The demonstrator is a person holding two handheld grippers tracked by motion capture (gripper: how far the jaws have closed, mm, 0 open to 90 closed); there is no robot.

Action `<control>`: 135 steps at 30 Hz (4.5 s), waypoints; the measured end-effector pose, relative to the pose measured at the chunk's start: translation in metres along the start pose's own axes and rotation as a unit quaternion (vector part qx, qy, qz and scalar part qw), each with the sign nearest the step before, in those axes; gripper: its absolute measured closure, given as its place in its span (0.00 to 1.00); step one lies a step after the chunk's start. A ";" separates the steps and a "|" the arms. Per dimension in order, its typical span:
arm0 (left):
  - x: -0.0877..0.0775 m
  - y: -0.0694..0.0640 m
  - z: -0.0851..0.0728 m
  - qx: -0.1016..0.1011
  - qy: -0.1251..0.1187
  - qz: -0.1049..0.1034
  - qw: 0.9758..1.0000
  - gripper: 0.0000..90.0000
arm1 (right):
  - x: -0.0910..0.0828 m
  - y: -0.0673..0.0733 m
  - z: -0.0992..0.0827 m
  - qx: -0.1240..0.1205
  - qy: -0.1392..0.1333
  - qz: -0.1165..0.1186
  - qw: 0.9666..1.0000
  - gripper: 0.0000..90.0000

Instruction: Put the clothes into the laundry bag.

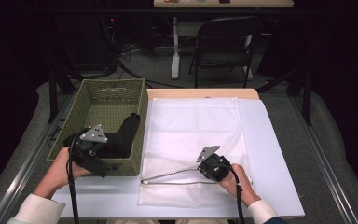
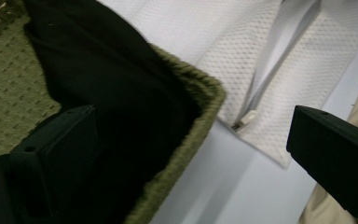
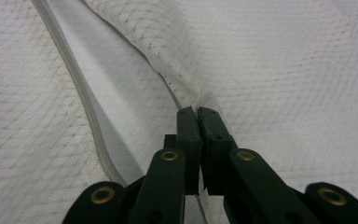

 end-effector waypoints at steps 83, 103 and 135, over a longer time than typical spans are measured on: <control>0.020 0.088 0.000 0.055 0.210 -0.008 0.976 0.77 | -0.009 -0.008 0.001 0.015 -0.018 -0.003 1.000 0.98; -0.006 0.077 0.025 0.075 0.207 0.008 0.975 0.77 | -0.012 -0.014 0.001 0.023 -0.030 -0.015 0.999 0.98; -0.043 0.025 0.076 0.114 0.202 -0.032 0.972 0.77 | -0.013 -0.014 0.001 0.023 -0.031 -0.012 0.999 0.98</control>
Point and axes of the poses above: each handheld gripper's, and its own axes: x roughly forward along the jaws, z roughly out of its top, y roughly to its left, the point moved 1 cm from there along x, roughly forward along the jaws, and after that the axes turned 13 degrees about -z, right-handed, at the moved point
